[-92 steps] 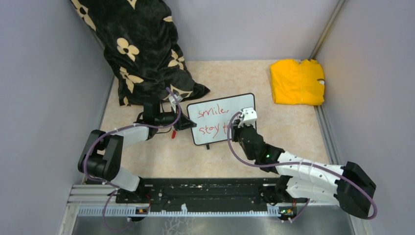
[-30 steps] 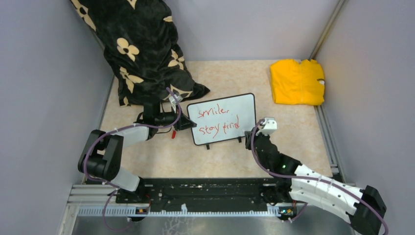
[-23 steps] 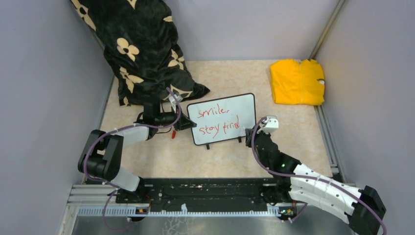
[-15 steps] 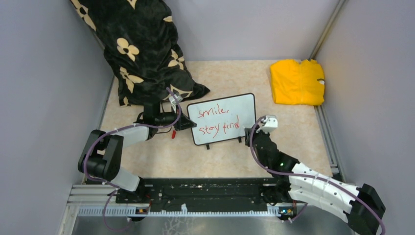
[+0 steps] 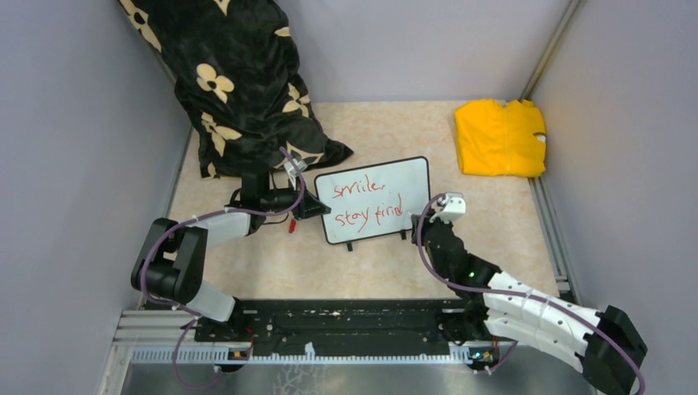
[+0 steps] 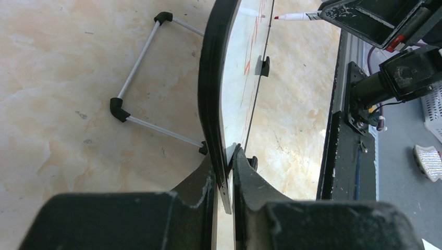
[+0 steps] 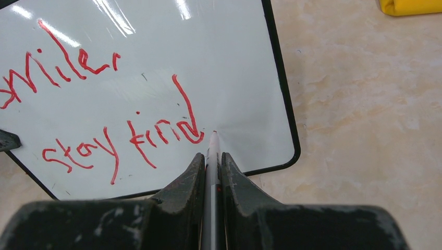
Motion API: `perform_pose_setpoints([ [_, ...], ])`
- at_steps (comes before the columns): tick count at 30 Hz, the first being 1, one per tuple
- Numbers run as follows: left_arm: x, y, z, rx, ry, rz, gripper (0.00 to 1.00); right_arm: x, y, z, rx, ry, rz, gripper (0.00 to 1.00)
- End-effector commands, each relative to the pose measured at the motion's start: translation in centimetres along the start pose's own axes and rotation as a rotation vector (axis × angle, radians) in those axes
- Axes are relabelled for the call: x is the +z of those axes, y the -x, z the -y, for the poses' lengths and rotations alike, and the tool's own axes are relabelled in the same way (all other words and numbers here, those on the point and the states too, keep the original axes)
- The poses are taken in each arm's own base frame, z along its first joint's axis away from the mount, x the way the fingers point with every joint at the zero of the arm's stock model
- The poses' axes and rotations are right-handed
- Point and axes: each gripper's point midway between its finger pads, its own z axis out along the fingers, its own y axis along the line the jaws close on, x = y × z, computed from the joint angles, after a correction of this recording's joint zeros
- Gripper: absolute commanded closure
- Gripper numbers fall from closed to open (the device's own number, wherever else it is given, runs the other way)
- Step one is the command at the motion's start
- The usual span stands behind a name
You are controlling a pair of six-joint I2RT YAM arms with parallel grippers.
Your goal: Write a sentence on the whiteboard
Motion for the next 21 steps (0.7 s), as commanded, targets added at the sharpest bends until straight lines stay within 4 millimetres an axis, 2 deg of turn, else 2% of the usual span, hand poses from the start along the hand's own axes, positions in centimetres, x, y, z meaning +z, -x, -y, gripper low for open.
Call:
perform_pose_setpoints([
  [1,0.1,-4.47,-2.94,-0.021,0.15,-0.115,1.0,0.39,1.35,-0.7,0.047,0.018,0.044,1.0],
  [21,0.1,-4.47,-2.96,-0.02,0.151,-0.115,1.0,1.08,0.53,-0.32,0.043,0.007,0.02,1.0],
])
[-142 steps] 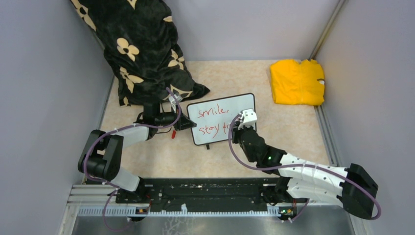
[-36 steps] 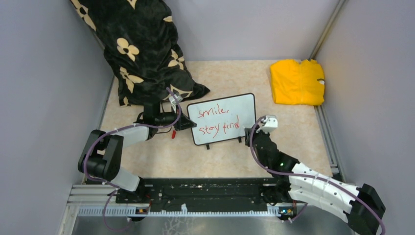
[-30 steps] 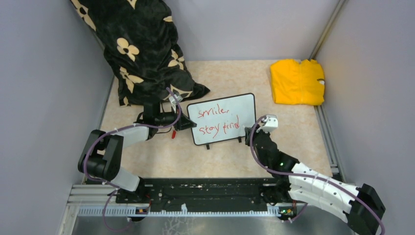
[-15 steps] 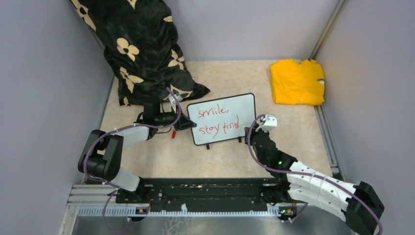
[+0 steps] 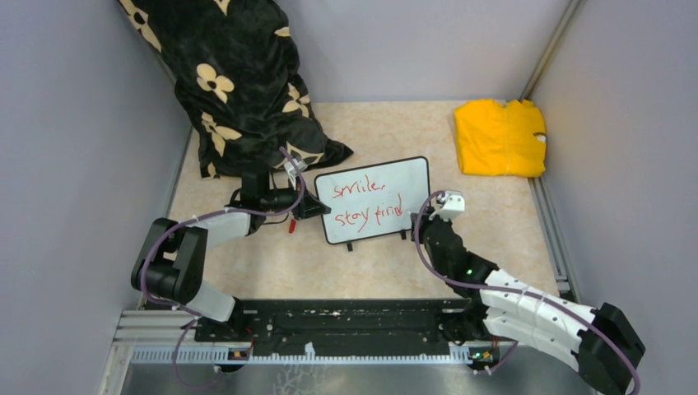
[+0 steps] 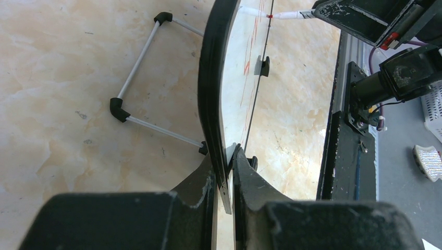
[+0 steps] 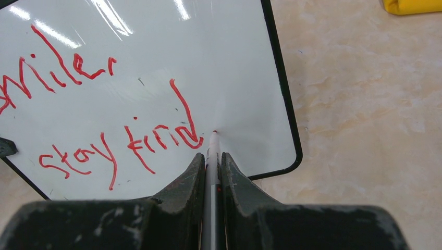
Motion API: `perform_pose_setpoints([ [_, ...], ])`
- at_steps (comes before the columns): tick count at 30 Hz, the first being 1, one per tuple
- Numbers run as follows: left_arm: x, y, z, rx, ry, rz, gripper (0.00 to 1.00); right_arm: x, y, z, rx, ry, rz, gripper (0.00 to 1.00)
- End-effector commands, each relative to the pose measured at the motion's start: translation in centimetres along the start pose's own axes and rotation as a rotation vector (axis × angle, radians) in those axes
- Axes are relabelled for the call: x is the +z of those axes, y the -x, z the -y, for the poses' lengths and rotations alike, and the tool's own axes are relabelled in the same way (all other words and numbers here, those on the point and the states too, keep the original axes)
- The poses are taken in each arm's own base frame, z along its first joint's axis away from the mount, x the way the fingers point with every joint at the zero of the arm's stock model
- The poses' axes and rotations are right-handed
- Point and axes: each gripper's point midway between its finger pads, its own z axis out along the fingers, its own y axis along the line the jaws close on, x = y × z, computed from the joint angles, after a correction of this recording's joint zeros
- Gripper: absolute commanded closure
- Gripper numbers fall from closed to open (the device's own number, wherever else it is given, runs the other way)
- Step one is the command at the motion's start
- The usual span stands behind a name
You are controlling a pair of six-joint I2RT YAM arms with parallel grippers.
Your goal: Write a sentence on the whiteboard
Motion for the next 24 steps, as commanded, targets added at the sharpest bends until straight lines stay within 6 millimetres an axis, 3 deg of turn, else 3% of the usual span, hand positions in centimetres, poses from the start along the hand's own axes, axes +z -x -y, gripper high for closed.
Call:
perform_pose_setpoints([
  [1,0.1,-4.5,-3.0,-0.021,0.151,-0.115,1.0,0.3,0.6,-0.4,0.035,0.012,0.025,1.0],
  [24,0.1,-4.4,-3.0,-0.019,0.152,-0.113,1.0,0.4,0.2,0.8,0.029,-0.034,0.008,1.0],
])
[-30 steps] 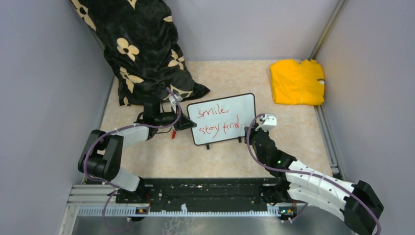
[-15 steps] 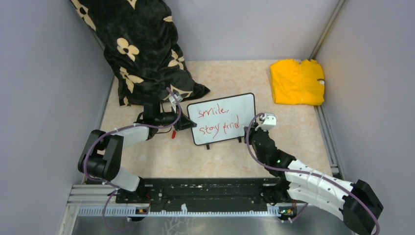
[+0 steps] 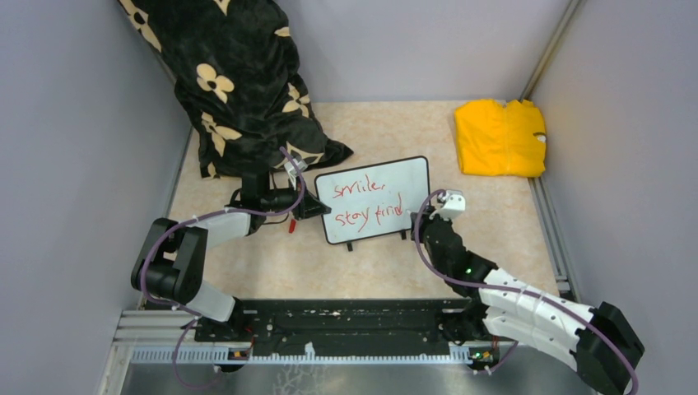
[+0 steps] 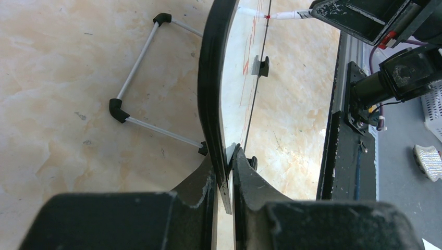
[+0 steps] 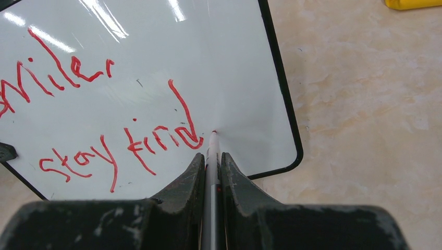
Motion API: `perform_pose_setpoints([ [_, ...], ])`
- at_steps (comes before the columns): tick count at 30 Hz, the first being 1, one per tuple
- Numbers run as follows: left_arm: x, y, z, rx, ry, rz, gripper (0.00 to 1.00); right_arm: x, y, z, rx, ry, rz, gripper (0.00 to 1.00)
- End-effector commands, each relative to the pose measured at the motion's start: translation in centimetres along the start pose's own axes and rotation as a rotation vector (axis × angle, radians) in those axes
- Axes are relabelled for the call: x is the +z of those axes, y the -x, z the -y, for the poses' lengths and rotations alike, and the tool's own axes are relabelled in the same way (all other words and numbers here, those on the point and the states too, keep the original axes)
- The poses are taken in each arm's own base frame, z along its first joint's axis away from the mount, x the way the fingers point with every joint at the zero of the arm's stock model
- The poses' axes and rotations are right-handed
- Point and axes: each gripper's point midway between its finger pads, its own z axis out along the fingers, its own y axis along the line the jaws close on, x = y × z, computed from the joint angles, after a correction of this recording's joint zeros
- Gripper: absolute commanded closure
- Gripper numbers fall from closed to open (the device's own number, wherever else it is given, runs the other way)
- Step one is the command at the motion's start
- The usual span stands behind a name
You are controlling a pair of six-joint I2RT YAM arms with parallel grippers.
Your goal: Write a sentence on the whiteboard
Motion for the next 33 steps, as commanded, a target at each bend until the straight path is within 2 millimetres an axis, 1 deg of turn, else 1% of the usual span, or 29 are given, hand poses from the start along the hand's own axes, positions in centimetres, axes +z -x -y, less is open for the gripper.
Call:
perform_pose_setpoints([
  [1,0.0,-4.4,-3.0,-0.021,0.152,-0.113,1.0,0.0,0.3,0.5,0.017,-0.022,0.012,1.0],
  [8,0.0,-4.4,-3.0,-0.02,0.156,-0.113,1.0,-0.8,0.7,-0.3,0.036,0.032,-0.011,1.0],
  [15,0.1,-4.4,-3.1,-0.021,0.156,-0.114,1.0,-2.4,1.2,-0.6,0.073,0.087,-0.027,1.0],
  [20,0.0,-4.4,-3.1,-0.02,0.156,-0.112,1.0,-3.4,2.6,-0.9,0.091,0.114,-0.011,1.0],
  [23,0.0,-4.4,-3.0,-0.021,0.153,-0.113,0.99,-3.8,3.5,-1.5,0.086,0.145,0.0,1.0],
  [26,0.0,-4.4,-2.9,-0.02,0.149,-0.112,0.94,-4.1,4.4,-2.4,0.072,0.182,0.008,1.0],
  [33,0.0,-4.2,-2.6,-0.015,0.141,-0.108,0.74,-4.7,6.3,-3.8,0.038,0.248,0.036,1.0],
])
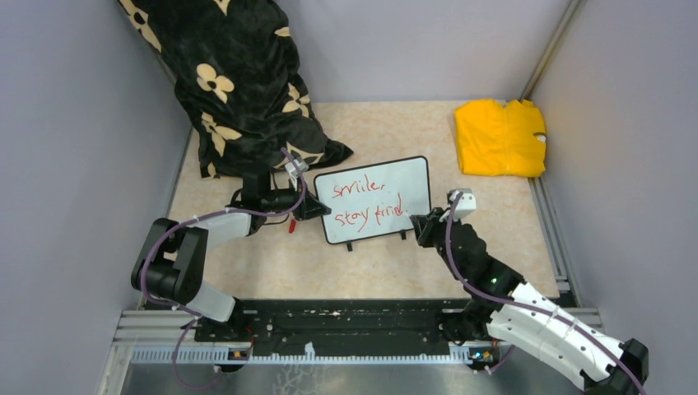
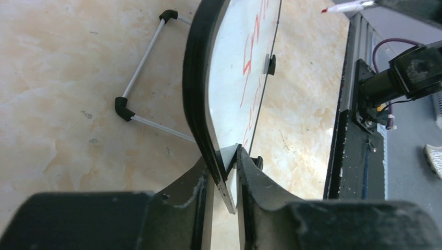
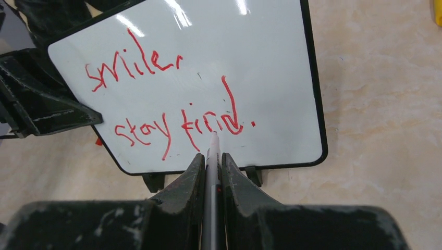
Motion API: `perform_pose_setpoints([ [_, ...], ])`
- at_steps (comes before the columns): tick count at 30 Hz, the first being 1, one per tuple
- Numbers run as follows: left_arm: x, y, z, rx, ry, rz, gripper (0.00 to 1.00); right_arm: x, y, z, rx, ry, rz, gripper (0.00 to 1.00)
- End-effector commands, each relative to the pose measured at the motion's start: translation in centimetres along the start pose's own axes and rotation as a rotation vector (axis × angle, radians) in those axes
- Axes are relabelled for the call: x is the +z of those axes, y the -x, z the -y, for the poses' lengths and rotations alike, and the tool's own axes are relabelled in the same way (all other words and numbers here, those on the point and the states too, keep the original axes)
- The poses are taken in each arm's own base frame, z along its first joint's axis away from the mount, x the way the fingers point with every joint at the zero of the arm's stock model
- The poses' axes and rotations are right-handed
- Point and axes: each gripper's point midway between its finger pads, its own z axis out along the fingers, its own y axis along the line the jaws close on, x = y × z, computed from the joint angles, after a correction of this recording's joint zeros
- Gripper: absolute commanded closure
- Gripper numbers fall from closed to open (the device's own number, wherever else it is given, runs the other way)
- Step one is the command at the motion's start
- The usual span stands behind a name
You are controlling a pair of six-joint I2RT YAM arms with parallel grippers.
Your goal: Write a sentence on the whiteboard
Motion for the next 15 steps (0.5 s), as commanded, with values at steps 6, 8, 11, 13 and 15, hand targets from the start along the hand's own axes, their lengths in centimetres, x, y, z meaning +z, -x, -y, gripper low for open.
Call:
perform_pose_setpoints([
  [6,-0.2,-4.1,-2.3,-0.007,0.143,-0.097,0.61,-0.6,4.5,-2.4,-0.014,0.075,0.085,1.0],
  [8,-0.2,-3.9,-2.2,0.003,0.15,-0.09,0.57,-0.6,4.6,-2.5,-0.015,0.08,0.088,1.0],
  [11,-0.4,-3.8,-2.2,0.011,0.161,-0.083,0.54,-0.6,4.6,-2.7,-0.014,0.088,0.088,1.0],
  [13,-0.5,-3.4,-2.1,0.02,0.165,-0.075,0.54,-0.6,4.7,-2.8,-0.012,0.094,0.089,1.0],
  [15,-0.7,-3.2,-2.0,0.027,0.174,-0.068,0.54,-0.7,4.8,-2.8,-0.009,0.097,0.093,1.0],
])
